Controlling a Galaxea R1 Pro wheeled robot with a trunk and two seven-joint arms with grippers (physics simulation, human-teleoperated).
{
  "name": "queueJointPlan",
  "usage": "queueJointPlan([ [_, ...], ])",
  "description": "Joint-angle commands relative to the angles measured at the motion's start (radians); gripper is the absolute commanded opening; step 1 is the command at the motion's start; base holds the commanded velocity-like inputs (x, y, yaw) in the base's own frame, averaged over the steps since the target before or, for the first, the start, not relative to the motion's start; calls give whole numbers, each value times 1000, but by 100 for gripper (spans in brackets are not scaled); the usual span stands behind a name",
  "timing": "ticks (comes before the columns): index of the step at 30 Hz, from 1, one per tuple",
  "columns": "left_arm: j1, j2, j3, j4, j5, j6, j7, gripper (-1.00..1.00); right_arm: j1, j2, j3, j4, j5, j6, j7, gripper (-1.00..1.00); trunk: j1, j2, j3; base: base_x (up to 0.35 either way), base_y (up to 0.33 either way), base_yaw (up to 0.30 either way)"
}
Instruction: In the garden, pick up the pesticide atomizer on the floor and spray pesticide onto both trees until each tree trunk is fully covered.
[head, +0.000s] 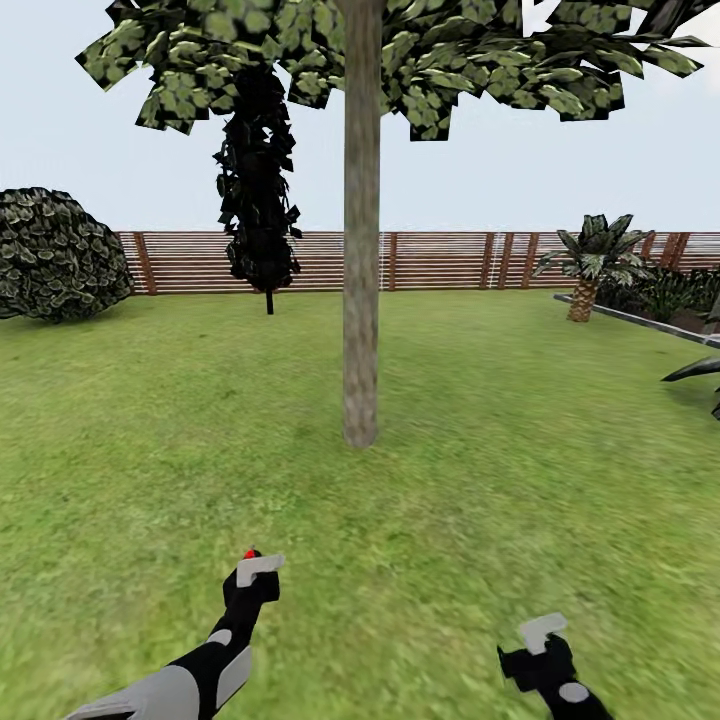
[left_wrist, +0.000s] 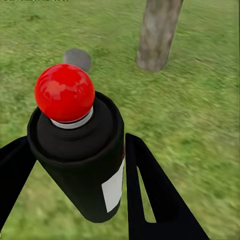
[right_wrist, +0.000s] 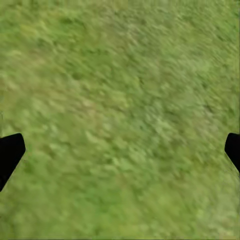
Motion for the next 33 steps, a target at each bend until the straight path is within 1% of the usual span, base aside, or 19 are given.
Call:
queueJointPlan([
  [1, 0, 12, -3, -6, -1, 9, -39, -100, -107, -4, -1, 14, -1, 99, 62, 100, 0, 0, 0, 0, 0, 0],
  [2, 0, 34, -4, -104, 0, 183, -217, -100, -297, -12, -1, 85, 0, 181, 167, 100, 0, 0, 0, 0, 0, 0],
  [4, 0, 41, -5, -152, -1, 241, -273, -100, -334, -13, -1, 92, -1, 188, 195, 100, 0, 0, 0, 0, 0, 0],
  [6, 0, 49, -5, -223, -4, 316, -406, -100, -397, -17, -1, 100, -1, 197, 277, 100, 0, 0, 0, 0, 0, 0],
  [8, 0, 52, -6, -243, -5, 335, -478, -100, -421, -18, -1, 102, -2, 200, 325, 100, 0, 0, 0, 0, 0, 0],
  [9, 0, 55, -6, -256, -5, 347, -549, -100, -443, -19, -1, 103, -4, 202, 373, 100, 0, 0, 0, 0, 0, 0],
  [12, 0, 63, -7, -268, -6, 357, -651, -100, -469, -19, -1, 104, -6, 203, 448, 100, 0, 0, 0, 0, 0, 0],
  [13, 0, 68, -8, -272, -7, 359, -687, -100, -476, -19, -2, 104, -7, 204, 477, 100, 0, 0, 0, 0, 0, 0],
  [14, 0, 77, -9, -285, -10, 363, -759, -100, -486, -19, -2, 104, -7, 204, 530, 100, 0, 0, 0, 0, 0, 0],
  [16, 0, 87, -9, -302, -21, 365, -830, -100, -496, -18, -2, 103, -8, 205, 578, 100, 0, 0, 0, 0, 0, 0],
  [17, 0, 95, -10, -316, -44, 367, -898, -100, -511, -18, -2, 102, -9, 206, 626, 100, 0, 0, 0, 0, 0, 0],
  [18, 0, 104, -10, -330, -100, 369, -986, -100, -536, -17, -3, 101, -10, 208, 701, 100, 0, 0, 0, 0, 0, 0],
  [20, 0, 108, -11, -338, -155, 370, -1047, -100, -561, -17, -3, 101, -10, 209, 773, 100, 0, 0, 0, 0, 0, 0],
  [22, 0, 110, -11, -342, -187, 371, -1080, -100, -588, -16, -3, 101, -10, 214, 842, 100, 0, 0, 0, 0, 0, 0],
  [26, 0, 112, -12, -344, -210, 371, -1106, -100, -623, -7, -3, 100, -10, 258, 952, 100, 0, 0, 0, 0, 0, 0],
  [28, 0, 112, -13, -346, -216, 371, -1125, -100, -636, 21, -3, 91, -10, 282, 994, 100, 0, 0, 0, 0, 0, 0],
  [29, 0, 112, -13, -346, -218, 371, -1142, -100, -641, 46, -3, 82, -10, 291, 1010, 100, 0, 0, 0, 0, 0, 0],
  [32, 0, 112, -14, -347, -219, 372, -1166, -100, -645, 90, -2, 71, -7, 299, 1024, 100, 0, 0, 0, 0, 0, 0],
  [33, 0, 112, -14, -347, -220, 372, -1175, -100, -646, 116, -1, 67, -6, 303, 1030, -100, 0, 0, 0, 0, 0, 0],
])
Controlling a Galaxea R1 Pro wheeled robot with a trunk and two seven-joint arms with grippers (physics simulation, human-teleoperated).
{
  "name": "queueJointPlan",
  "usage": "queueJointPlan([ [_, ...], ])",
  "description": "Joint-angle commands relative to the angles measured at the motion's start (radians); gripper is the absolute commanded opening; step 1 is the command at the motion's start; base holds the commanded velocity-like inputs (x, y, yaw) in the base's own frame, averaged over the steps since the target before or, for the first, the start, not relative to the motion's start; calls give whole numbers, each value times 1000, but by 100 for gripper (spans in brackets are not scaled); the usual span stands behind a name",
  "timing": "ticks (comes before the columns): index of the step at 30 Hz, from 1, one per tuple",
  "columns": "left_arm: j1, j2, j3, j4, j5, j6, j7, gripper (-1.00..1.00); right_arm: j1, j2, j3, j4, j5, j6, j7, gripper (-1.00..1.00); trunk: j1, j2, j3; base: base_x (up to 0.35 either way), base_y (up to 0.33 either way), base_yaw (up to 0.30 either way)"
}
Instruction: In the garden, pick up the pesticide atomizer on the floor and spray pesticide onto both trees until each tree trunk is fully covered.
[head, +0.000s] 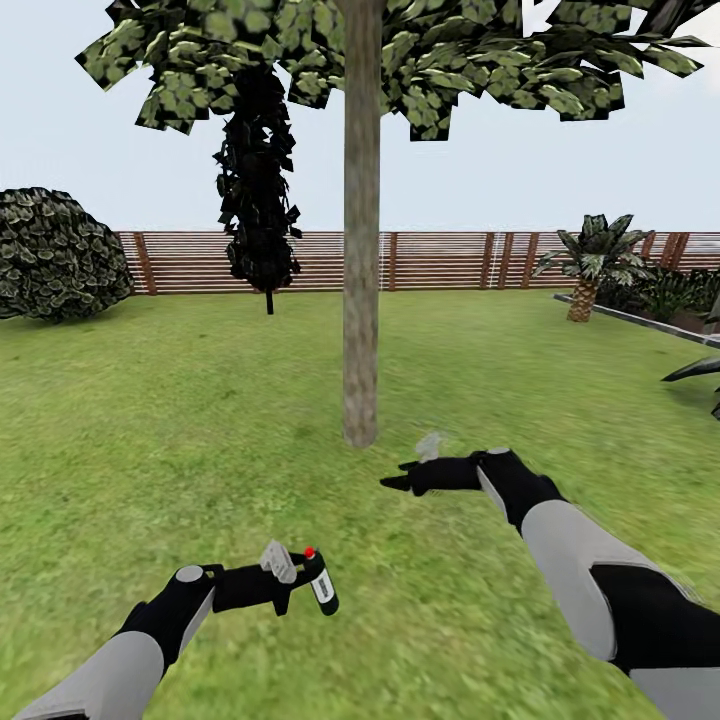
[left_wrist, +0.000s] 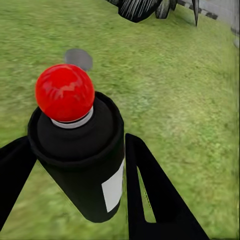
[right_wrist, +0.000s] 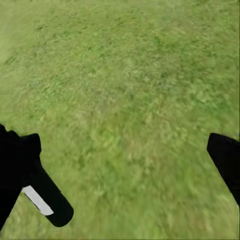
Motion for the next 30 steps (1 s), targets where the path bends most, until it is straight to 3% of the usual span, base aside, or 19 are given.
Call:
queueJointPlan([
  [1, 0, 0, 1, 0, 0, 0, -4, -100, -1, 14, 1, -2, 2, 1, 2, -100, 0, 0, 0, 0, 0, 0],
  [2, 0, 0, 0, -1, 0, 1, -13, -100, -2, 64, 2, -6, 4, 4, 8, -100, 0, 0, 0, 0, 0, 0],
  [4, 0, 0, 0, -1, 0, 1, -16, -100, -3, 88, 2, -7, 4, 6, 9, -100, 0, 0, 0, 0, 0, 0],
  [8, 0, 0, 0, -1, -1, 1, -17, -100, -3, 101, 3, -6, 3, 7, 22, -100, 0, 0, 0, 0, 0, 0],
  [12, 0, 0, 0, -1, -1, 1, -18, -100, -3, 107, 4, -2, 3, 7, 105, -100, 0, 0, 0, 0, 0, 0],
  [16, 0, 0, 0, -1, -1, 1, -18, -100, -3, 110, 4, -2, 3, 7, 139, -100, 0, 0, 0, 0, 0, 0],
  [30, 0, -4, 0, -5, 0, 1, -17, -100, -2, 121, 29, 3, 3, 7, 147, -100, 0, 0, 0, 0, 0, 0],
])
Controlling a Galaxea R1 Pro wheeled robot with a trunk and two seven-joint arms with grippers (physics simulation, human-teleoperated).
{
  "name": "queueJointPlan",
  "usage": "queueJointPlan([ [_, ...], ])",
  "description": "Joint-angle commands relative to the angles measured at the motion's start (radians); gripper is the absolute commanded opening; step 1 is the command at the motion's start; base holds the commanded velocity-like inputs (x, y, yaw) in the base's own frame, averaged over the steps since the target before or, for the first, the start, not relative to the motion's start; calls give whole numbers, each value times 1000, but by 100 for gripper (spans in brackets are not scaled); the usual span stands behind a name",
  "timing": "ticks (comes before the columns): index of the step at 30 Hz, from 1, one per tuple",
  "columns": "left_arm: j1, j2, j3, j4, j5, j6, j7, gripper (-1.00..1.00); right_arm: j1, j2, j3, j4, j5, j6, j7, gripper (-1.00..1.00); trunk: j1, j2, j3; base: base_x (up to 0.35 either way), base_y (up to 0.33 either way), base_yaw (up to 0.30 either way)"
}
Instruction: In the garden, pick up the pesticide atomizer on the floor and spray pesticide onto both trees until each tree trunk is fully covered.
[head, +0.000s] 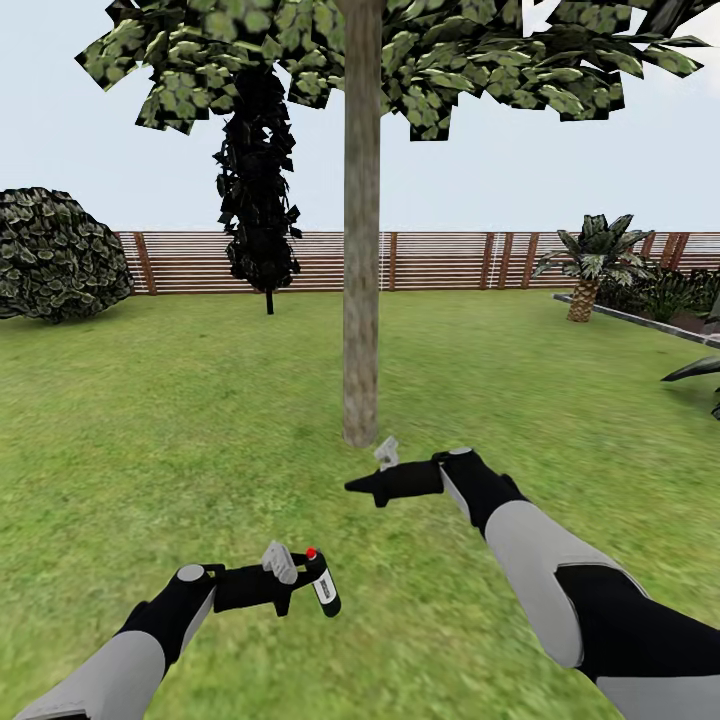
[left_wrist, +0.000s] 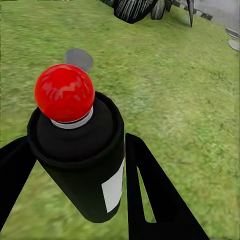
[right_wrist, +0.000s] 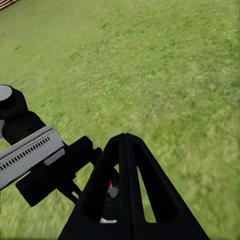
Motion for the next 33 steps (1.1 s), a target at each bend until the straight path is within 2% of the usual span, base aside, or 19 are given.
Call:
queueJointPlan([
  [1, 0, 0, 1, -10, 0, 0, 0, -100, 0, 0, 1, 7, 1, 0, 0, -100, 0, 0, 0, 0, 0, 0],
  [20, 0, -3, 0, -35, 1, 27, 1, -100, 2, 6, 10, 82, 2, -2, -1, -100, 0, 0, 0, 0, 0, 0],
  [27, 0, -24, 0, -35, -2, 27, 4, -100, 2, 20, 11, 83, 2, -2, -3, -100, 0, 0, 0, 0, 0, 0],
  [33, 0, -32, 0, -35, -3, 28, 6, -100, 2, 26, 11, 83, 2, -2, -7, -100, 0, 0, 0, 0, 0, 0],
])
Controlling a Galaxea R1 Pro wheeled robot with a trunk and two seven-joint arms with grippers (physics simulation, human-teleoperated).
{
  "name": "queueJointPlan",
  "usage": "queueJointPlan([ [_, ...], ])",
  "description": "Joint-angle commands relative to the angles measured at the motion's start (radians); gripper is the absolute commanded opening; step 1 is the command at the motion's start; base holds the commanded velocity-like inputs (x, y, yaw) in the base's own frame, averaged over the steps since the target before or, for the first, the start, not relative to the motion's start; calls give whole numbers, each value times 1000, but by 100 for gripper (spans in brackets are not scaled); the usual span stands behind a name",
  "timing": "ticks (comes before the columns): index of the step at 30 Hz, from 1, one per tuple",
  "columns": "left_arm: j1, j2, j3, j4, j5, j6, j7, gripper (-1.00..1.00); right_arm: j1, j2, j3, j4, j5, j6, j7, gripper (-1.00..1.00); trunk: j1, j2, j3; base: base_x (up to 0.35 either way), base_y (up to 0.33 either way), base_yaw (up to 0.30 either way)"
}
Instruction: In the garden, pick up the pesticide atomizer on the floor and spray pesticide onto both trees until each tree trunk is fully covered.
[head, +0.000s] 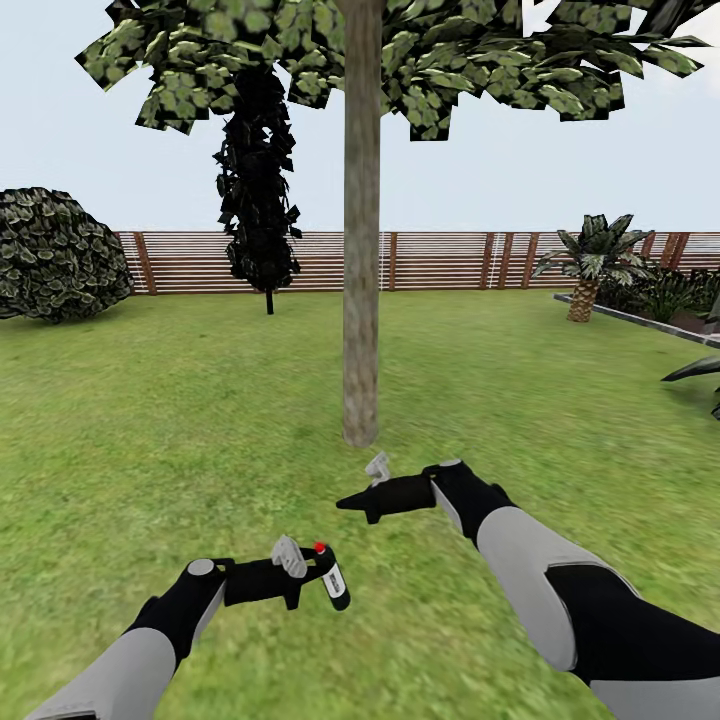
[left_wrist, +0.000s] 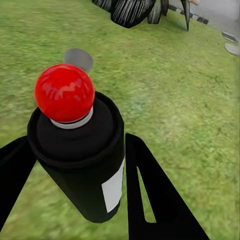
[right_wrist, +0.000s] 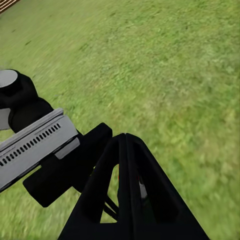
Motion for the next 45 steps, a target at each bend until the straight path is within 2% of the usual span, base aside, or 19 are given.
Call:
queueJointPlan([
  [1, 0, 0, 0, 0, 0, 0, 0, -100, 0, 0, 0, 1, 0, 0, -1, -100, 0, 0, 0, 0, 0, 0],
  [5, 0, -1, 0, 0, 1, 0, 0, -100, 0, 2, 0, 8, 0, -1, -8, -100, 0, 0, 0, 0, 0, 0],
  [8, 0, -1, 0, 0, 1, 0, 0, -100, 0, 7, 0, 24, 0, -1, -46, -100, 0, 0, 0, 0, 0, 0],
  [13, 0, -1, 0, 0, 1, 0, 0, -100, 0, 15, 0, 32, 0, -1, -70, -100, 0, 0, 0, 0, 0, 0],
  [23, 0, -2, 0, 0, 1, 1, 0, -100, 0, 30, 16, 35, 0, 0, -72, -100, 0, 0, 0, 0, 0, 0],
  [29, 0, -1, 0, 0, 0, 1, 0, -100, 1, 30, 33, 37, 0, 0, -70, -100, 0, 0, 0, 0, 0, 0],
  [45, 0, -2, 0, 0, 0, 1, 2, -100, 2, 30, 37, 56, 0, 0, -70, -100, 0, 0, 0, 0, 0, 0],
])
